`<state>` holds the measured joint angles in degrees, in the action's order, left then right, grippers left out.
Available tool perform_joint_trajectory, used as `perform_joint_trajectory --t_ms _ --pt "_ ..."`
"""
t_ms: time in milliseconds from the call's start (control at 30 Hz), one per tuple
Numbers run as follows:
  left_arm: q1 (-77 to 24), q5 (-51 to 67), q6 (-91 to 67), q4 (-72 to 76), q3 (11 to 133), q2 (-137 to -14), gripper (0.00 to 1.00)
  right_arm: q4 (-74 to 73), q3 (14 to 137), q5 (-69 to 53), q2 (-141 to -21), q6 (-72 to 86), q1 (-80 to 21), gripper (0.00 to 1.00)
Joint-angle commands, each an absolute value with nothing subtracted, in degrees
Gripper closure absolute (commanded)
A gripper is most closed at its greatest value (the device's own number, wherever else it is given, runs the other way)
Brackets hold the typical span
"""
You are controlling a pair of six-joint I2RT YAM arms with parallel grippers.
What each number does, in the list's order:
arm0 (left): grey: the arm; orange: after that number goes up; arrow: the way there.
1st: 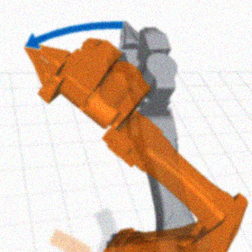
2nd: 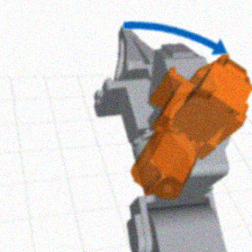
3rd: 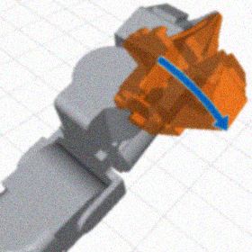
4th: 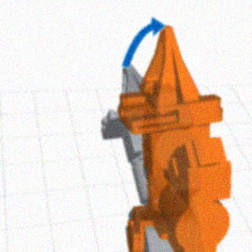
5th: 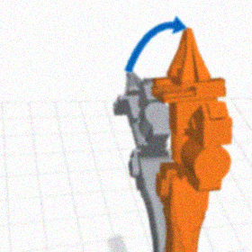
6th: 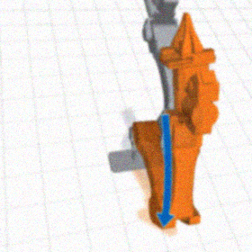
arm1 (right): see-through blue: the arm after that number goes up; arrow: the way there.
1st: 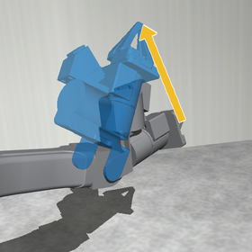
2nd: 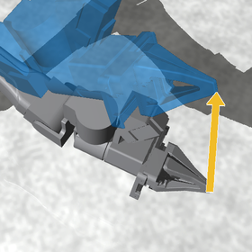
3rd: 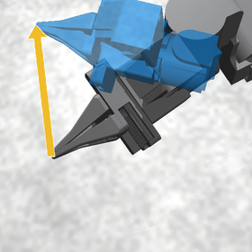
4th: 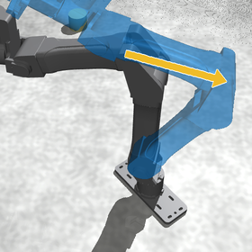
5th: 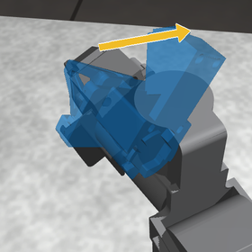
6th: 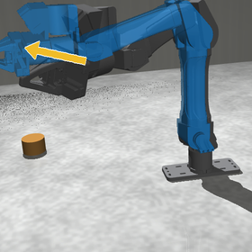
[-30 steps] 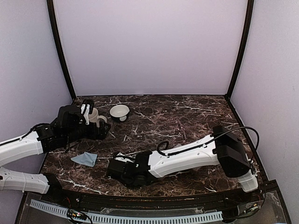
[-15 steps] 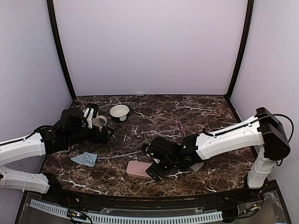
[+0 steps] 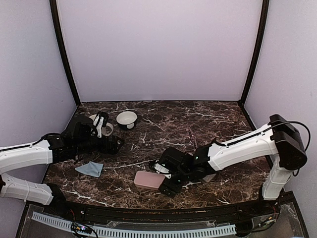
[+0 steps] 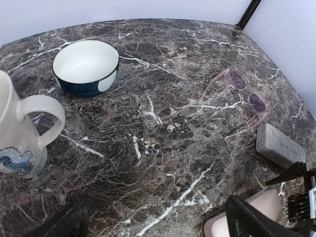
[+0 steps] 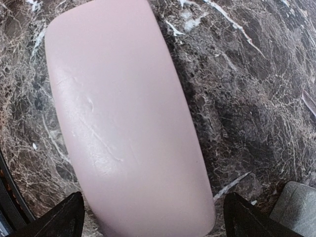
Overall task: Organize the sunglasses
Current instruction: Pick up the sunglasses case from the center of the board, then pass from the right arm to the left
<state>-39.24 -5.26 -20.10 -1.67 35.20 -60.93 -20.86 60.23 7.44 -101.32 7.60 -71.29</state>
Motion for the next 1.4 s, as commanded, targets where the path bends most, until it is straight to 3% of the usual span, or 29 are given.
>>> perform_joint_trajectory --t_ms 0,200,467,900,1133,1367 --pt "-38.96 -3.68 -19.71 0.44 34.78 -62.63 0.01 -18.53 61.57 5.16 -103.07 3.52 -70.09 0.04" --pt "-38.98 -3.82 -19.09 1.19 35.21 -65.12 0.01 -17.57 61.92 1.71 -103.73 0.70 -68.57 0.14" --pt "-38.99 1.01 -19.25 7.81 32.29 -66.64 0.01 -13.70 59.06 -6.53 -99.59 1.74 -64.09 0.49" --pt "-38.90 13.08 -26.63 26.07 25.46 -61.74 0.03 -5.68 56.27 -17.39 -87.92 20.35 -54.59 0.89" --pt "-38.84 13.95 -32.86 27.93 25.11 -62.86 0.10 -3.54 58.59 -19.12 -87.03 31.66 -52.03 1.00" --pt "-38.89 17.37 -42.39 40.54 19.95 -63.50 0.09 1.69 58.54 -18.72 -85.99 37.41 -51.12 1.00"
